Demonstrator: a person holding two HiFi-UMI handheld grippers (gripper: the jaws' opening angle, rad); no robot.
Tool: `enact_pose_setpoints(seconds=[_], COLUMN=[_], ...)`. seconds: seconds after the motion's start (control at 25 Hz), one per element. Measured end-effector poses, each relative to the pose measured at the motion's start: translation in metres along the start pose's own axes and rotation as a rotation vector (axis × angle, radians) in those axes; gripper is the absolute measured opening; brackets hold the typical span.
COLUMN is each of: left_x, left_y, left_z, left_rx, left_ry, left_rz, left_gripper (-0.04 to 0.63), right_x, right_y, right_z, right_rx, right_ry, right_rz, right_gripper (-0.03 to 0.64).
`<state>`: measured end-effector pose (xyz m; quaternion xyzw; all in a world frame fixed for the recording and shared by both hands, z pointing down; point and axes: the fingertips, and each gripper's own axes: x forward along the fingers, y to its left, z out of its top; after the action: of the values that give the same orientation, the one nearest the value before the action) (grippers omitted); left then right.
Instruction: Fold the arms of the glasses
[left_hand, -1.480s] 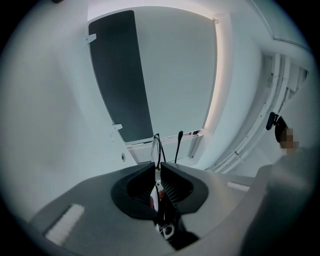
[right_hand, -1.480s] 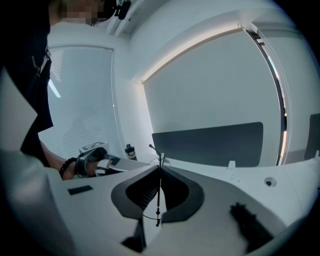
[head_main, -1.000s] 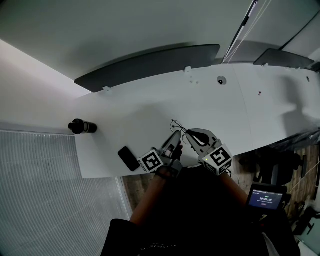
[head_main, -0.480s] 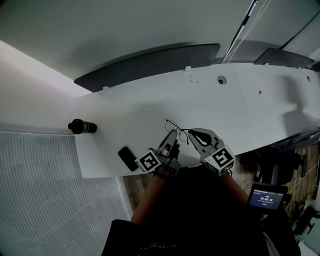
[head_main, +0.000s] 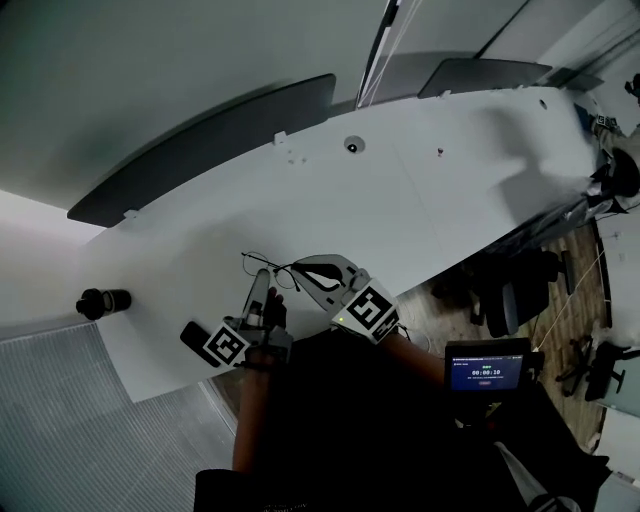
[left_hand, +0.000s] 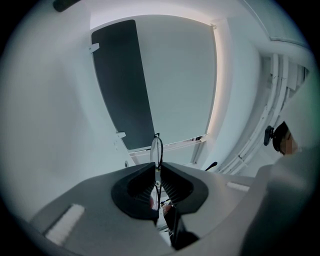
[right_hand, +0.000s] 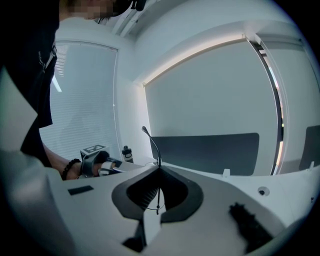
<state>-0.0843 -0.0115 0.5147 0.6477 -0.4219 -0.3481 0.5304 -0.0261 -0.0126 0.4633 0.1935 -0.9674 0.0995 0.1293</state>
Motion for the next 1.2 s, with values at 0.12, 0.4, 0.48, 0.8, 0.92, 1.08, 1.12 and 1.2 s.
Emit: enact_pose_setpoints(seconds=[0.12,0.4,0.48,0.8,0.92,1.08,1.12,1.2], left_x=[0.003,0.008,0.007,0.010,0.007,0.003,0.002,0.000], left_y=[-0.002,-0.004,-0.005,-0.005,-0.004,-0.001,0.000,0.000], left_z=[-0.001,-0.002,-0.001,-0.007,-0.004,0.000,0.001,0.004], left_rx=[0.004,0.008,0.015,0.005,0.010,-0.007,-0.010,-0.008], left_ry=[-0.003,0.000,-0.001,-0.015,-0.019,-0.029,-0.032,-0.038], left_rz=[-0.022,-0.033,-0.036,-0.068,-0.052,-0.027,-0.019,-0.016], left_gripper=[0.037,0.037,0.037,0.037,0.037,0.037,0.037,0.037], right_x=[-0.001,-0.006,-0.006,-0.012,-0.012,-0.011,-0.011,-0.010], right_y=[-0.001,-0.005,-0.004,-0.007,-0.006,-0.007,-0.007,-0.006], right_z=[0.000,-0.001,-0.001,-0.010,-0.008,-0.006,-0.005,-0.005], right_rx=[-0.005,-0.001,0.002,0.008,0.009,0.011,0.012,0.013], right_ry=[-0.005,-0.015,-0.018,-0.011,-0.011,-0.011,-0.012,-0.013], right_rz=[-0.003,-0.018,-0.017,-0.022,-0.023,-0.024,-0.024,-0.023], right_gripper=[0.011,0.011,0.011,0.011,0.011,0.011,0.011,0.011])
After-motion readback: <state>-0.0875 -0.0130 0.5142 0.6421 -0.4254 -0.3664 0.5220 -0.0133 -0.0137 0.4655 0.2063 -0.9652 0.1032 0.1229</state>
